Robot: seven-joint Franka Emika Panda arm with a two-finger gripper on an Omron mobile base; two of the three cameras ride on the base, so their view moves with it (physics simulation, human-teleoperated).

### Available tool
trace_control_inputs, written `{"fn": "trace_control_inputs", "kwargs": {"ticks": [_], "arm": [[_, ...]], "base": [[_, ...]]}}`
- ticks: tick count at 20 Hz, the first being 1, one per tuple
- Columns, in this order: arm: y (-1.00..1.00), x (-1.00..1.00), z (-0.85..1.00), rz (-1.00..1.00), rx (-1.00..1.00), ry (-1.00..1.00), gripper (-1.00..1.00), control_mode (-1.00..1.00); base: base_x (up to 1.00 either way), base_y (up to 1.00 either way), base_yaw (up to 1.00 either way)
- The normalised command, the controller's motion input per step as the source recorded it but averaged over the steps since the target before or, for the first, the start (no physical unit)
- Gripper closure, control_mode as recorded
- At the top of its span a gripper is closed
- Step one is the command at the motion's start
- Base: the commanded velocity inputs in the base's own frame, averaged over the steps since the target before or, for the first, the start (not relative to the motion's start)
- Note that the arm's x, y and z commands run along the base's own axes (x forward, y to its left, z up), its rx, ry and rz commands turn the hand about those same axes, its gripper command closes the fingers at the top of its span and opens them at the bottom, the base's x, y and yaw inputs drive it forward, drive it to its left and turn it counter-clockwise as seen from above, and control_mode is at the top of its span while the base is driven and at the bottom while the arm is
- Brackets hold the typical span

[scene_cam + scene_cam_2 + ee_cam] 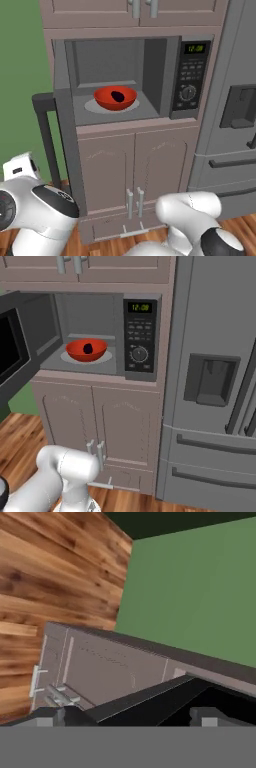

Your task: Pick the eggplant from the sink and place it in the bowl. Then pick the bowl and place it in the microwave. Then close the microwave door and press the start button.

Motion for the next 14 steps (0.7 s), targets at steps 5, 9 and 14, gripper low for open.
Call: {"fn": "trace_control_inputs", "kwargs": {"ticks": [5, 9, 14], "arm": [[-0.35, 0.87, -0.22, -0.01, 0.02, -0.11, -1.0, -1.0], [-1.0, 0.46, 0.0, -0.08, 0.14, -0.04, -1.0, -1.0], [-1.0, 0.43, 0.02, -0.09, 0.18, 0.0, -1.0, -1.0]], "base": [[0.0, 0.0, 0.0], [0.0, 0.0, 0.0], [0.0, 0.0, 0.0]]}}
